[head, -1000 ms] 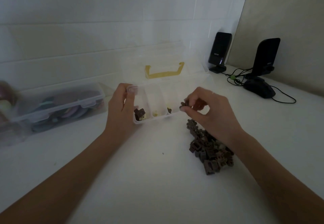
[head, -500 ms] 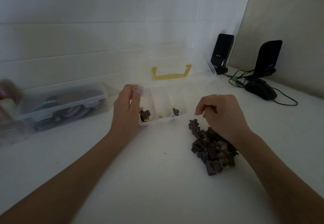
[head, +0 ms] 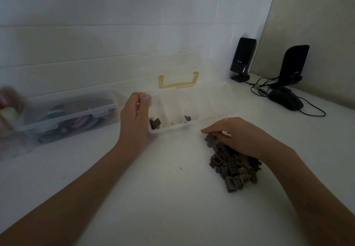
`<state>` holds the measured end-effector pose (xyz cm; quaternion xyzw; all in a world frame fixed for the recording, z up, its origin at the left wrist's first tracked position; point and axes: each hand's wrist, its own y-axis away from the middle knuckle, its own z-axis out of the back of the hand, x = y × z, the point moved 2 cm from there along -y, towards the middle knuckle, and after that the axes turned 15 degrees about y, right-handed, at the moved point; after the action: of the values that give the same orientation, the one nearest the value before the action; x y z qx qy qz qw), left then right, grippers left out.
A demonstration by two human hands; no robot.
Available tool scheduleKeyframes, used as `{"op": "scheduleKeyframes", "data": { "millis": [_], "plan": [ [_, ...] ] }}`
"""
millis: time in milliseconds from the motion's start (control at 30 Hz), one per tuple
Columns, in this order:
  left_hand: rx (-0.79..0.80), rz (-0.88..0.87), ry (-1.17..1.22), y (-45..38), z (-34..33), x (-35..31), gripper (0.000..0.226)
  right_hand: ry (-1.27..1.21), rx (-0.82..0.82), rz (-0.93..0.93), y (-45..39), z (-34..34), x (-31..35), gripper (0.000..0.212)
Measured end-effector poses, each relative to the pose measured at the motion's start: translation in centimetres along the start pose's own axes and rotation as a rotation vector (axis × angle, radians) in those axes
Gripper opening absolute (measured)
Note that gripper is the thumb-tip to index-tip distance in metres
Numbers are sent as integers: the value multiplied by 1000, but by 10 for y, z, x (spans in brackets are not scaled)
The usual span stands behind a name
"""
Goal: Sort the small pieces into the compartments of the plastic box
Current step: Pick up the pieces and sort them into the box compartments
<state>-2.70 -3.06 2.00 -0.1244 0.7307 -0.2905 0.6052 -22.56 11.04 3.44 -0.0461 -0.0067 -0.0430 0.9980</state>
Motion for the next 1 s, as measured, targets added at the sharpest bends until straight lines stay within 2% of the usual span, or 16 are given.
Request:
{"op": "scheduleKeyframes", "data": {
  "millis": [167, 300, 667, 1000],
  "plan": [
    [3, -9, -18, 0, 1, 0, 18, -89, -15, 29, -1, 2, 2, 39],
    [1, -3, 1, 1, 0, -1, 17, -295, -105, 25, -1, 10, 6, 37],
    [-12, 23, 10, 0, -1, -2, 17, -793, -216, 79, 1, 18, 16, 25],
    [4, 8, -9, 0, 0, 2, 17, -860, -239, 112, 0, 13, 21, 16]
  ]
}}
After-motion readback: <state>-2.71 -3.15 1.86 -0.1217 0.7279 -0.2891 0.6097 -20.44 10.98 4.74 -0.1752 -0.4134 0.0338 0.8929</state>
